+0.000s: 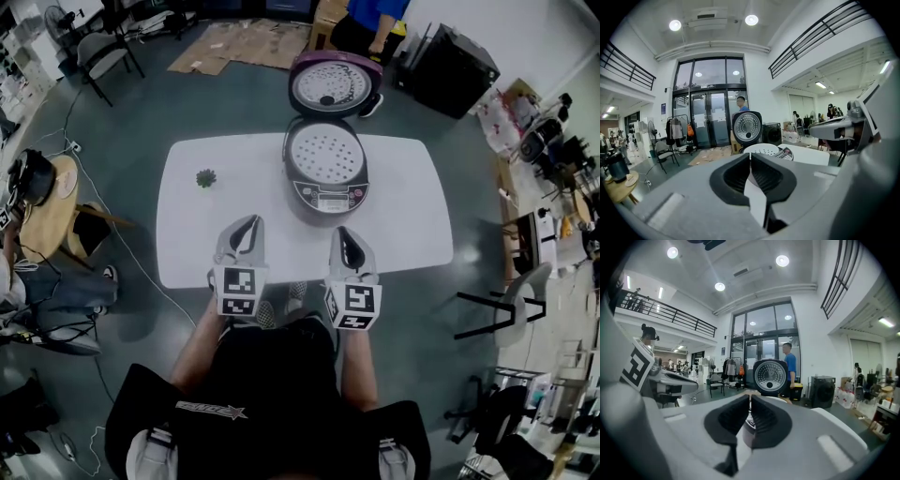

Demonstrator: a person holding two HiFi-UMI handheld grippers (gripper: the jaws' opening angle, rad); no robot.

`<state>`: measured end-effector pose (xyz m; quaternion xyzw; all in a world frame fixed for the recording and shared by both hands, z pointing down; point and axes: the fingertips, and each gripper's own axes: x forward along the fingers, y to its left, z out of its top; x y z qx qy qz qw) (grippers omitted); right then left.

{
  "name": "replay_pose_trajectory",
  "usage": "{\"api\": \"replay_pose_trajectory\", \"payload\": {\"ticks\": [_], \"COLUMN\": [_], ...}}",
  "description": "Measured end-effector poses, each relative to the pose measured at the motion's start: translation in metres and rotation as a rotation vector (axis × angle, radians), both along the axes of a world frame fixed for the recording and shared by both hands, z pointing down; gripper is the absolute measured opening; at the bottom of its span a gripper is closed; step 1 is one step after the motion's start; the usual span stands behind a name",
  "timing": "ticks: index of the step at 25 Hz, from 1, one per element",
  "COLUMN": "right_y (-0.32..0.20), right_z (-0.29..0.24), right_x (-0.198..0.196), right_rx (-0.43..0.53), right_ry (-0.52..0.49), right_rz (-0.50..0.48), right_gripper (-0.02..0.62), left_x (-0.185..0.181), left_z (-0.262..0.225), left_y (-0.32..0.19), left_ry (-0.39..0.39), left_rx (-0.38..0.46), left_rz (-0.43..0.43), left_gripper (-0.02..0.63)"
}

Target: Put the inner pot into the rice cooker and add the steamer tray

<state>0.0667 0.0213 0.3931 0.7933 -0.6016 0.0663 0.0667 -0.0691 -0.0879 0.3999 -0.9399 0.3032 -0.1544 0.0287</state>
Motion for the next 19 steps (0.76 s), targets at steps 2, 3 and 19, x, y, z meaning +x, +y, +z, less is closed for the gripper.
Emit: {"api": "replay_pose_trajectory", "payload": {"ticks": [2, 3, 19], "right_y": [-0.0007, -0.0014, -0.0066], "right_z": [-0.0021, -0.0028, -0.0065], "right_x": [0.0018, 0.0028, 0.0082], "right_rx": [0.001, 0.0, 0.005], "right_ry": [0.003, 0.004, 0.013], "right_rz": [-0.004, -0.007, -0.018], "right_gripper": [0.017, 0.017, 0.017], "left_x": [0.0011, 0.0018, 0.0068], "left_z": [-0.0007, -0.0007, -0.0021], "left_y": [0.0001, 0.0, -0.0037], "left_ry": [0.0, -0.003, -0.001], "left_rx": [-0.001, -0.002, 0.004], "left_rz": [-0.003, -0.004, -0.015], "left_gripper": [0.018, 0.018, 0.018]}}
